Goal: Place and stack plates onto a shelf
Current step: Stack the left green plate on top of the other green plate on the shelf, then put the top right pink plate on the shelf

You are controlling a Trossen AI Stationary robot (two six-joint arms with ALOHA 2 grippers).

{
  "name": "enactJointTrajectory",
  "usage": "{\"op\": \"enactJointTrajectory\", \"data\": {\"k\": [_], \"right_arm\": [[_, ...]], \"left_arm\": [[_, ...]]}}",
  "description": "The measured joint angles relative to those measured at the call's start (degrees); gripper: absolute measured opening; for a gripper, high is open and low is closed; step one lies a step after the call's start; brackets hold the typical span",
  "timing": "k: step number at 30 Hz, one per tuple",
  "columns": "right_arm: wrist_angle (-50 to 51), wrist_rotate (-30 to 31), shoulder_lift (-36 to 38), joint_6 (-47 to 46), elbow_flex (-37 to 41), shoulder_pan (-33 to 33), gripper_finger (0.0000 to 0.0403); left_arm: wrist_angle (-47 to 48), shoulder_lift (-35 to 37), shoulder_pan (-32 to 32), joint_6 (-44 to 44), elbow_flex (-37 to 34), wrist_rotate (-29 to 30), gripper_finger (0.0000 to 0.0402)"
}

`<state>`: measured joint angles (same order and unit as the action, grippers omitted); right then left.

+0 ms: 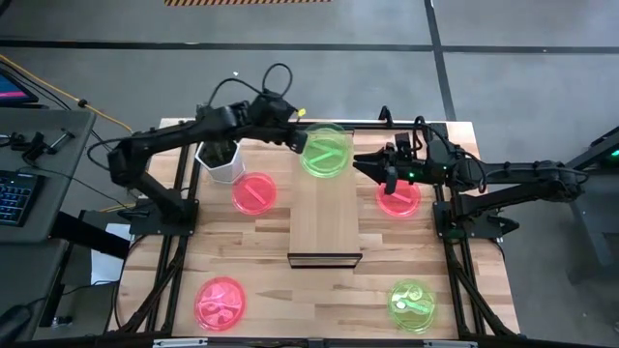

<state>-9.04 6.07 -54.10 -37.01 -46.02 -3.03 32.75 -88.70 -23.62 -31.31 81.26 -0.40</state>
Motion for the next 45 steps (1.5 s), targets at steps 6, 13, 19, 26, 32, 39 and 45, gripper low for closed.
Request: {"op": "enactJointTrajectory", "data": {"k": [6, 13, 19, 26, 32, 39, 45], "right_arm": [[0.07, 0.02, 0.17, 0.0, 0.0, 0.0, 0.0165], [0.09, 0.04, 0.17, 0.0, 0.0, 0.0, 0.0165], [0.11, 0.11, 0.17, 0.0, 0.0, 0.0, 0.0165], [0.11, 0.11, 0.17, 0.0, 0.0, 0.0, 0.0165], [0.13, 0.1, 0.17, 0.01, 0.0, 0.0, 0.0165], [0.15, 0.52, 0.17, 0.02, 0.0, 0.0, 0.0165], [0.15, 1.22, 0.17, 0.0, 0.0, 0.0, 0.0165]], "left_arm": [[0.04, -3.36, 0.0, -0.86, -0.01, 0.1, 0.0], [0.08, -4.21, 0.04, 1.07, -0.01, 0.25, 0.0002], [0.09, -4.23, 0.04, 2.47, -0.01, 2.5, 0.0009], [0.14, -4.23, 0.02, 3.42, -0.01, 2.59, 0.0036], [-0.55, -4.23, 0.02, 3.45, -0.01, 2.74, 0.0081], [-5.69, -4.19, -0.08, 3.53, 0.02, 4.31, 0.0126], [-7.41, -2.41, -1.1, 4.37, 0.0, 1.73, 0.0139]]}}
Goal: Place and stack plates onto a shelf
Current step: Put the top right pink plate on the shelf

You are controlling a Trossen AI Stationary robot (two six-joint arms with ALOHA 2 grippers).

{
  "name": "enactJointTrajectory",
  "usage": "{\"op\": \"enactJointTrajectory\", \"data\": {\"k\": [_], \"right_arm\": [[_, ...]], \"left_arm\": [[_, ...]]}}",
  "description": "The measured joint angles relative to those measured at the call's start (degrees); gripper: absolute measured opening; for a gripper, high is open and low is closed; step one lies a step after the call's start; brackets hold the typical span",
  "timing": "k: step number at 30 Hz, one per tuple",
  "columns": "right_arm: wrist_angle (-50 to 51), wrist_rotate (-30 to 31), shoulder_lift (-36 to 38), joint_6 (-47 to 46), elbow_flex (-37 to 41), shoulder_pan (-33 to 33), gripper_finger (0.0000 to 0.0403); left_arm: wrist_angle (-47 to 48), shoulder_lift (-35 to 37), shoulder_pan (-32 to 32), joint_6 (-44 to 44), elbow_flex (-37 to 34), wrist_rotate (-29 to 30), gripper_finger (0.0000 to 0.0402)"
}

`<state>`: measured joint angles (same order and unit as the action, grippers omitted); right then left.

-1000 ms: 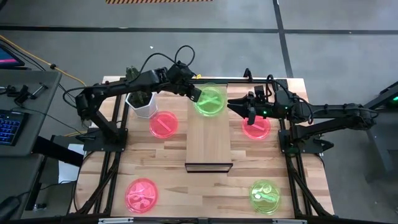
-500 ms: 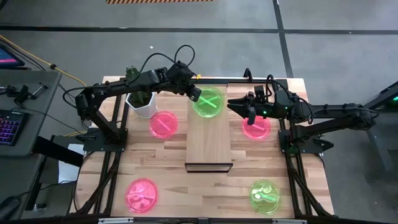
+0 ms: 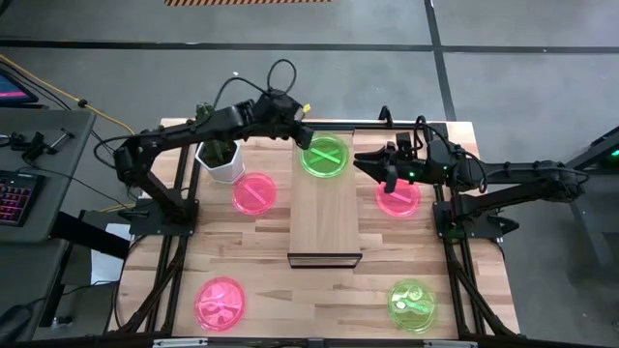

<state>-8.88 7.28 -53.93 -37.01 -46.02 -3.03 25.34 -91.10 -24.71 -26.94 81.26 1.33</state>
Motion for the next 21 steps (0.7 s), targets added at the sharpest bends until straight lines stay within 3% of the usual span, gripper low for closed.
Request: {"op": "enactJointTrajectory", "data": {"k": [8, 16, 21], "right_arm": [[0.0, 3.41, 0.0, 0.0, 0.0, 0.0, 0.0165], [0.0, 3.7, 0.0, -0.08, 0.0, 0.0, 0.0165], [0.0, 3.7, 0.01, -0.02, 0.0, 0.0, 0.0165]], "left_arm": [[-1.48, 11.45, 3.1, 7.72, -1.34, -5.93, 0.014], [-25.86, 27.85, 15.22, 7.6, -21.71, -4.26, 0.014], [-30.54, 33.0, 21.86, 7.53, -30.23, 4.37, 0.014]]}}
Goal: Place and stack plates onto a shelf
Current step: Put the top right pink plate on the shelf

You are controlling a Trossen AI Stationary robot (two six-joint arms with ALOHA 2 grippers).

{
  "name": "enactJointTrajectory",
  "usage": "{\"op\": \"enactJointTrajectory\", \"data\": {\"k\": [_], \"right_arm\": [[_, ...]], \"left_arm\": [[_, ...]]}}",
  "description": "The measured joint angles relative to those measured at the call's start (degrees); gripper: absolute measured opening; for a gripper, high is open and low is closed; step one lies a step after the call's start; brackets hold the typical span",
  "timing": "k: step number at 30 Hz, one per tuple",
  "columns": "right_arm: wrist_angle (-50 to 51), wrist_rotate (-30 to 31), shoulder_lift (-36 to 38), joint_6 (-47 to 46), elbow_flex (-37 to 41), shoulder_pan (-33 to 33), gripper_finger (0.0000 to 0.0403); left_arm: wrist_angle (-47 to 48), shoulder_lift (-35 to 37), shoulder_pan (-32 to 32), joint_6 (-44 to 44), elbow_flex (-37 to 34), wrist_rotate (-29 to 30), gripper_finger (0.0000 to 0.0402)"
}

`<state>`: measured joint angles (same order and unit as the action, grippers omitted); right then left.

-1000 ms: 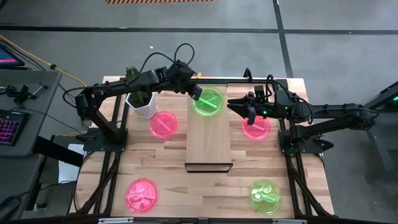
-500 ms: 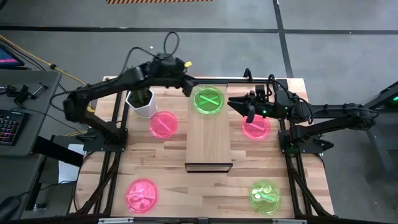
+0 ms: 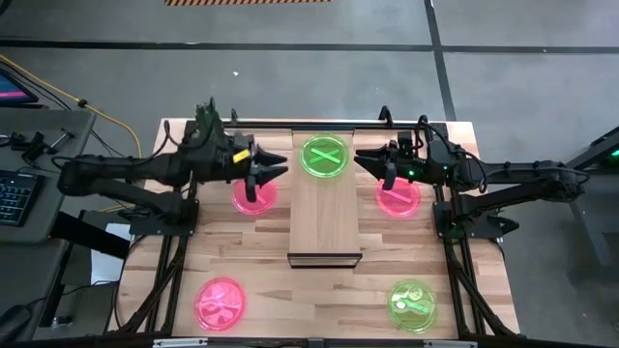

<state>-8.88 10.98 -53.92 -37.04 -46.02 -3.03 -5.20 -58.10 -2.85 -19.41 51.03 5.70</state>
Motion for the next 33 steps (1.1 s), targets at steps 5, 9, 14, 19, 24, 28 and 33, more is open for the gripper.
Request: {"op": "enactJointTrajectory", "data": {"k": [5, 9, 14, 19, 24, 28, 33], "right_arm": [[2.86, -2.87, 0.11, -2.8, -0.08, 0.0, 0.0165], [25.27, -12.01, 0.36, -9.36, -3.75, 1.12, 0.0165], [53.8, -10.14, -0.13, -16.94, -5.36, 9.01, 0.0165], [61.02, -2.94, -2.96, -25.11, 0.56, 17.98, 0.0165], [60.65, 3.67, -8.94, -35.13, 6.36, 19.7, 0.0165], [58.34, 8.03, -14.54, -36.87, 7.52, 18.63, 0.0165], [53.44, 10.39, -20.93, -31.51, 7.5, 16.6, 0.0165]], "left_arm": [[-0.28, 1.7, 1.59, -1.1, -1.49, 3.99, 0.014], [-0.32, 1.8, 1.57, -1.45, -1.49, 4.08, 0.014], [-0.27, 1.79, 1.53, -1.01, -1.49, 4.1, 0.014], [-0.47, 1.79, 1.52, -0.99, -1.49, 4.1, 0.014], [-0.62, 1.77, 1.46, -1.31, -1.49, 4.1, 0.014], [-0.64, 1.77, 1.48, -1.39, -1.49, 4.1, 0.014], [-0.67, 1.77, 1.46, -1.41, -1.49, 4.1, 0.014]]}}
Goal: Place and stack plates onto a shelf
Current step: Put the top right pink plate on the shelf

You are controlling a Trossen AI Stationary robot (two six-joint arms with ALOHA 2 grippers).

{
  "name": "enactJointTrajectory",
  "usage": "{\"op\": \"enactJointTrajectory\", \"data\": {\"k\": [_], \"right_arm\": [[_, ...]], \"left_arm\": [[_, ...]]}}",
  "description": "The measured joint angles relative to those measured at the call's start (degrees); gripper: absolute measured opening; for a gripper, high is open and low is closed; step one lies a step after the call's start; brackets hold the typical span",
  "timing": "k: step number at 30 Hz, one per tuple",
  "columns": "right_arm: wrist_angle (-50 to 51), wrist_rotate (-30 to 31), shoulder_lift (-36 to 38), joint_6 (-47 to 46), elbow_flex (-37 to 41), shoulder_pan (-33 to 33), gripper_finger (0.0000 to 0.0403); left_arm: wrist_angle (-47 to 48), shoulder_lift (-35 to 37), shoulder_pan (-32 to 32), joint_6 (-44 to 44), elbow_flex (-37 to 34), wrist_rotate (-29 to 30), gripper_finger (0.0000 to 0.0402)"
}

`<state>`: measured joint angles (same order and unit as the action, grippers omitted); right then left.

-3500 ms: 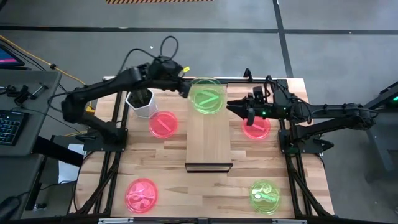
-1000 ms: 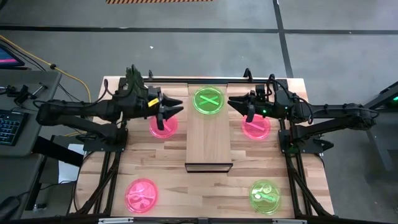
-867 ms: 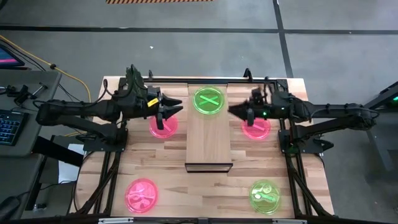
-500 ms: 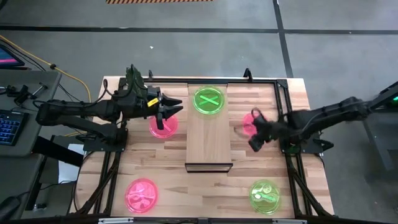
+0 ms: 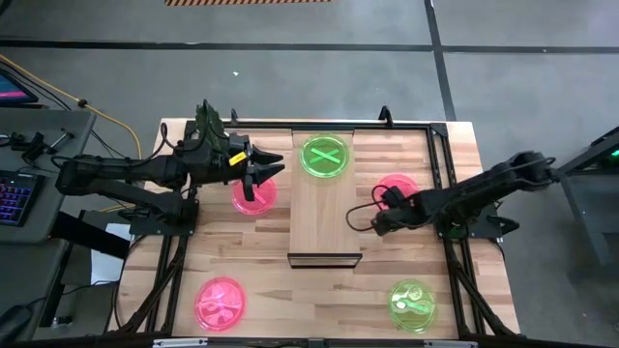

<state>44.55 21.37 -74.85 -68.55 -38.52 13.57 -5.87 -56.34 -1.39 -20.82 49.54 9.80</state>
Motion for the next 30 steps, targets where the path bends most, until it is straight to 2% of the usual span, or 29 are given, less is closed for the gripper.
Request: {"op": "enactJointTrajectory", "data": {"k": [9, 19, 24, 30], "right_arm": [[-1.71, 1.11, -8.68, 5.51, 0.0, -3.09, 0.0165], [-2.71, 1.98, -12.76, 6.11, -0.13, -3.18, 0.0157], [-2.46, 2.07, -14.37, 3.08, -0.33, -3.09, 0.0109], [-0.76, 2.69, -14.28, 0.7, -0.09, -3.19, 0.001]], "left_arm": [[-0.02, 0.0, 0.0, -0.07, 0.0, 0.0, 0.014], [-0.02, 0.0, 0.0, -0.04, 0.0, 0.0, 0.014], [0.0, 0.0, 0.02, -0.02, 0.0, 0.0, 0.014], [0.0, 0.0, 0.01, 0.0, 0.0, 0.0, 0.014]]}}
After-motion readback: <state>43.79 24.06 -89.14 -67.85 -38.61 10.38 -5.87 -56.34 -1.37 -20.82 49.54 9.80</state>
